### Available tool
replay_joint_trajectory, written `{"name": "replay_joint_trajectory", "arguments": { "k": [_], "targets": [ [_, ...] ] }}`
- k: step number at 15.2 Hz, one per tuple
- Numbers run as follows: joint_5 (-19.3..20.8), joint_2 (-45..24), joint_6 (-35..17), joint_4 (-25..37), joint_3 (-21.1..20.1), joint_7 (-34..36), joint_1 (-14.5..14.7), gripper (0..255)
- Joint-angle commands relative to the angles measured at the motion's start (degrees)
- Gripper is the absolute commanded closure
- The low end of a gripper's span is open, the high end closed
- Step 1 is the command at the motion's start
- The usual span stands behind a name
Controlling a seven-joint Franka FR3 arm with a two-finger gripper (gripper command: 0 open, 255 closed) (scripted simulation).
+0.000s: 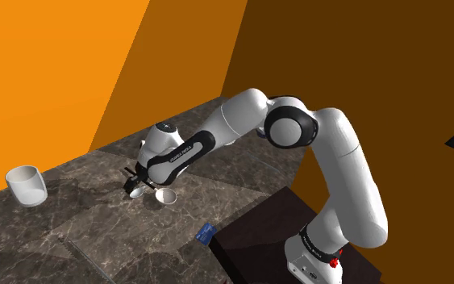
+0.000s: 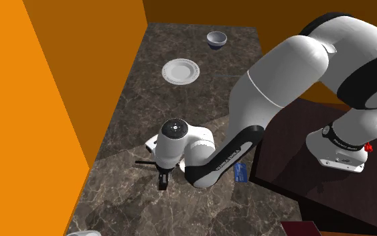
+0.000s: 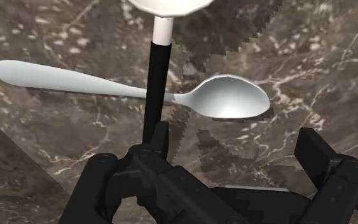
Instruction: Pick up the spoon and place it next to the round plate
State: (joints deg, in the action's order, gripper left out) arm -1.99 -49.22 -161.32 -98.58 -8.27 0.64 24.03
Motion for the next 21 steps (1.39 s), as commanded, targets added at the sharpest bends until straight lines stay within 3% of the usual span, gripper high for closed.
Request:
{"name": "replay_joint_trajectory", "arguments": {
  "k": [1,12,13,21],
  "targets": [
    [0.1,-1.7,-0.3,1.5,0.2,0.1,0.4,0],
    [0.3,-4.7,-0.7,4.1,0.4,0.3,0.9,0],
    [0.3,-4.7,-0.7,4.1,0.4,0.2,0.8,255],
    [0.3,-4.6,-0.6,4.1,0.4,0.2,0.8,255]
  ]
}}
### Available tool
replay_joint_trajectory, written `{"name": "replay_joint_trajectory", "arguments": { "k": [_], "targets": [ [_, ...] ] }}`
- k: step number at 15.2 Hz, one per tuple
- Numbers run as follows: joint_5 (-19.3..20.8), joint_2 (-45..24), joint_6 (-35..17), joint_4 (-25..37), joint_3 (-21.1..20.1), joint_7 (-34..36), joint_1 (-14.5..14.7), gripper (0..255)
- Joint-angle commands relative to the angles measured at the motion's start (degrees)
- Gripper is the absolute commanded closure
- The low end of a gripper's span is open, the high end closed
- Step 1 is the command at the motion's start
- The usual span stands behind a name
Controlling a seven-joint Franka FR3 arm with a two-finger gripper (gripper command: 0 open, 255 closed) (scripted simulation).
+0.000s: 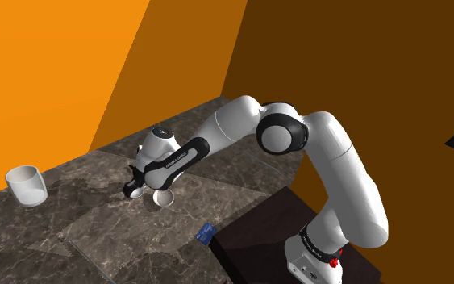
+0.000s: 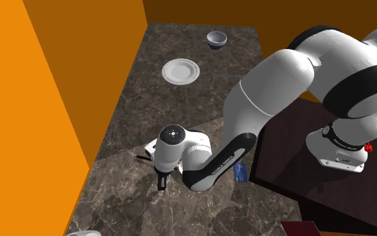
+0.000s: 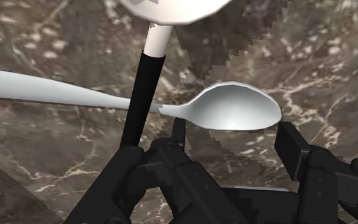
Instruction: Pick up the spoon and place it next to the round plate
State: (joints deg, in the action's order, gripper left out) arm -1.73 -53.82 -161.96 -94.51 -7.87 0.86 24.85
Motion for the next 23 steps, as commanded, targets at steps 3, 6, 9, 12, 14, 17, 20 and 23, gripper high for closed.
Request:
{"name": "replay_joint_trajectory", "arguments": {
  "k": [3,6,9,12,14,17,20,23],
  "targets": [
    [0.0,1.3,0.5,-0.8,0.0,0.1,0.0,255],
    [-0.1,3.4,1.5,-1.9,-0.1,0.3,-0.2,255],
    [-0.2,5.4,2.6,-2.8,-0.2,0.4,-0.3,255],
    [-0.3,7.4,3.8,-3.7,-0.4,0.5,-0.4,255],
    [-0.3,8.7,4.6,-4.1,-0.4,0.6,-0.5,255],
    [-0.4,10.6,5.8,-4.8,-0.5,0.7,-0.6,255],
    [-0.8,12.3,5.7,-6.7,-1.0,-0.5,-2.0,255],
    [-1.7,14.7,3.9,-11.4,-2.2,-4.4,-6.2,255]
  ]
}}
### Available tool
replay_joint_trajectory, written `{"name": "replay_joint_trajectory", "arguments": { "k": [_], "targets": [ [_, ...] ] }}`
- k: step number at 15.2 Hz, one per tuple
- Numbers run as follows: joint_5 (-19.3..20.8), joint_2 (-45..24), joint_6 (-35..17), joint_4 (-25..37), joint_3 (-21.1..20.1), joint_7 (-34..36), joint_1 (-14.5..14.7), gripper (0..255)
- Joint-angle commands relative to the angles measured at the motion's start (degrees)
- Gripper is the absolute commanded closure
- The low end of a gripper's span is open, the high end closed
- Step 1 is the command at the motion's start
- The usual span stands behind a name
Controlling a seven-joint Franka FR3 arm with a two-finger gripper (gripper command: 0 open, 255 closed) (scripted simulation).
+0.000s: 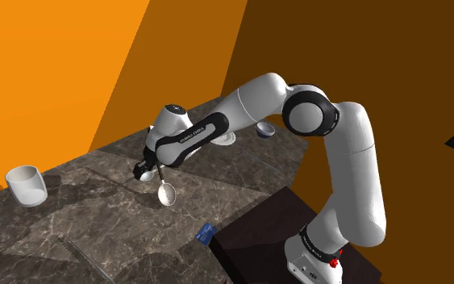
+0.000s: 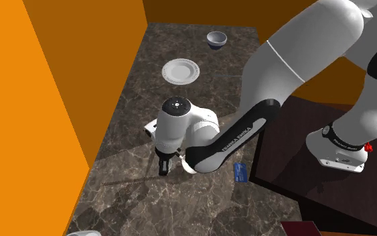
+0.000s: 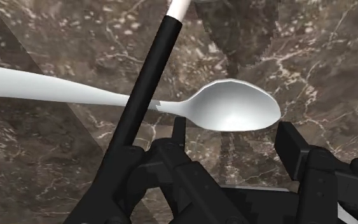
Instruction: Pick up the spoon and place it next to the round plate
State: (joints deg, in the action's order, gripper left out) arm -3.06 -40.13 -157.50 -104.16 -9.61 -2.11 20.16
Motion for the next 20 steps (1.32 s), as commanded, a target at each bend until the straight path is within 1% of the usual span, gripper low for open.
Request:
{"name": "replay_joint_trajectory", "arguments": {
  "k": [1,5,10,15,20],
  "targets": [
    [-0.6,1.8,-1.0,-3.2,-0.9,-2.8,-3.0,255],
    [-2.0,4.3,-2.5,-8.0,-2.6,-8.5,-9.1,255],
    [-3.7,6.7,-3.4,-12.6,-4.8,-15.9,-17.1,255],
    [-5.2,8.3,-3.3,-15.4,-6.7,-23.5,-25.1,255],
    [-6.5,9.1,-2.1,-16.6,-8.1,-31.0,-32.8,255]
  ]
}}
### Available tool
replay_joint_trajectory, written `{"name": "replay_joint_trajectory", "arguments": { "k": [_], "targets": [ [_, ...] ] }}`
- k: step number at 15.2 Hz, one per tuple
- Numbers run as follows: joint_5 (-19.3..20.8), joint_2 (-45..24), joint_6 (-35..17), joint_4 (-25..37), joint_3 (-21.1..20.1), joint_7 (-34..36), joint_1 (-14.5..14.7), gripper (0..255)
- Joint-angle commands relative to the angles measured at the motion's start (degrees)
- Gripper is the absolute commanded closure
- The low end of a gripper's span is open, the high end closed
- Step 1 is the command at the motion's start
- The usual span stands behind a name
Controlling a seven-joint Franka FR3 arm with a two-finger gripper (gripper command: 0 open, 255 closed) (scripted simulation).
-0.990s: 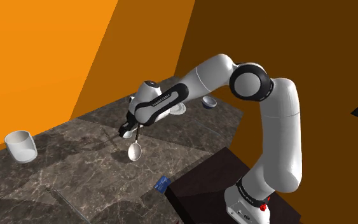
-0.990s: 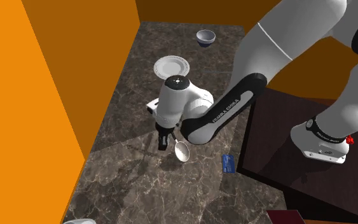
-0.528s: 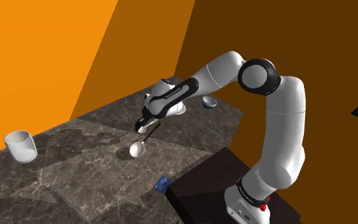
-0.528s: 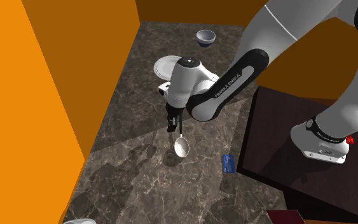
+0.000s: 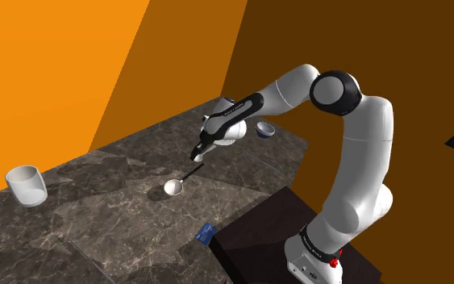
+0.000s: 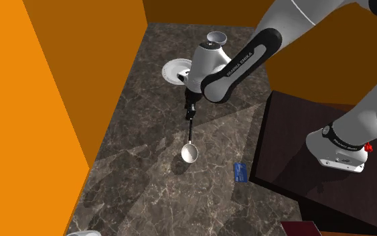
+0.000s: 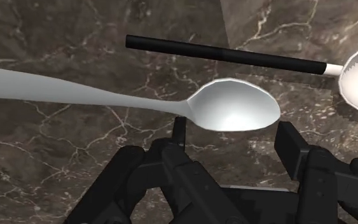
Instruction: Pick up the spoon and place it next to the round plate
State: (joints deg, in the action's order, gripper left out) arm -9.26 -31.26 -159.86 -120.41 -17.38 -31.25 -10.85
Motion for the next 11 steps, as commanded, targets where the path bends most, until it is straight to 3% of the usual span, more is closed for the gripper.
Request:
{"name": "replay_joint_trajectory", "arguments": {
  "k": [1,11],
  "targets": [
    [-0.5,0.3,0.6,-0.4,-0.5,-3.3,-3.3,255],
    [-1.6,-0.9,5.8,2.9,-0.7,-16.6,-16.2,255]
  ]
}}
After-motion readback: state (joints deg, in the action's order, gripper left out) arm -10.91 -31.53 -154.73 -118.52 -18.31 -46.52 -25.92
